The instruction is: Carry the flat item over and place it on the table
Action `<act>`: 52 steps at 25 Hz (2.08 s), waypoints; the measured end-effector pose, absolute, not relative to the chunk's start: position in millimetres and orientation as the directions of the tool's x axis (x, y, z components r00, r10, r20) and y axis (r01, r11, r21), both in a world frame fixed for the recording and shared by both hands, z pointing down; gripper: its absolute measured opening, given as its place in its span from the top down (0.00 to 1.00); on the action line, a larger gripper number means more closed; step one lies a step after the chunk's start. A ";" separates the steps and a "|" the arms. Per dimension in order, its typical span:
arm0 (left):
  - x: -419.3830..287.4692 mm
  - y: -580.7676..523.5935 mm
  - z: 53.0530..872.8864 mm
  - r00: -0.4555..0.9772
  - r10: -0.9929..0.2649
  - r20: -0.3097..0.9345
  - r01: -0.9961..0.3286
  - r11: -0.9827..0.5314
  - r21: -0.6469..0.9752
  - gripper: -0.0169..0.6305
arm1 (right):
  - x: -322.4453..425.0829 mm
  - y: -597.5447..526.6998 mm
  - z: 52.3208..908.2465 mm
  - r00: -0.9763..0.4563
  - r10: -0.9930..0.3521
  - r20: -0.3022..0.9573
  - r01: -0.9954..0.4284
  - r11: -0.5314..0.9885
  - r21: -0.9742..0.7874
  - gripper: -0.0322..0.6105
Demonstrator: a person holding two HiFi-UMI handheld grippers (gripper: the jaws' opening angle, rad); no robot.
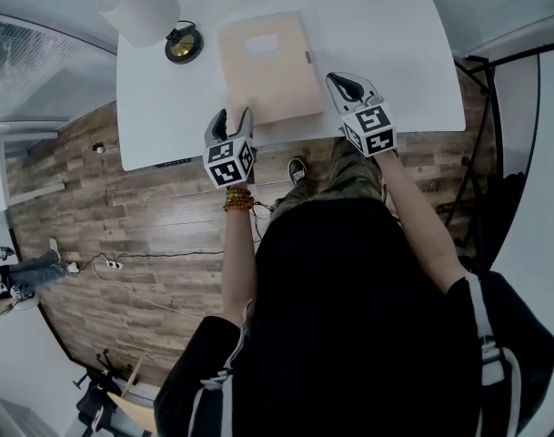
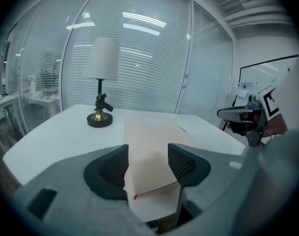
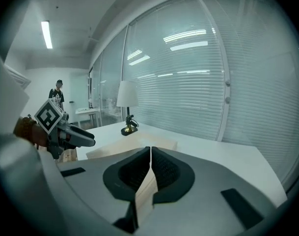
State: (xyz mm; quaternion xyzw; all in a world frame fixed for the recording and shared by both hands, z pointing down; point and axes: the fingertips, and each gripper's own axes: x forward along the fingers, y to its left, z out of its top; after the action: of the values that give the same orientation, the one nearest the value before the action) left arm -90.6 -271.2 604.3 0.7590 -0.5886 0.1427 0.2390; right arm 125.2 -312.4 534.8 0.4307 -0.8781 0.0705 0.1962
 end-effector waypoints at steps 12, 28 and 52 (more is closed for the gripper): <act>-69.1 -275.6 651.2 0.350 -0.727 0.590 -0.936 -0.260 0.236 0.53 | 98.2 -284.2 652.2 -0.536 -0.509 0.673 -0.781 0.601 -0.168 0.57; -86.6 -281.4 657.2 0.364 -0.682 0.635 -0.930 -0.228 0.288 0.49 | 99.3 -285.7 667.4 -0.581 -0.439 0.685 -0.768 0.574 -0.283 0.51; -5.2 -331.3 672.7 0.495 -0.603 0.626 -0.860 -0.240 0.450 0.53 | 190.1 -331.3 678.8 -0.541 -0.549 0.637 -0.840 0.308 -0.447 0.50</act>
State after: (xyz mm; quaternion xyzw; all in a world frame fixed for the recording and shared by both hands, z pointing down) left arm -5.2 -331.3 672.7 0.7701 -0.4749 0.1639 0.3930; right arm 190.1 -331.3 678.8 0.4412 -0.7869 0.3889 0.1869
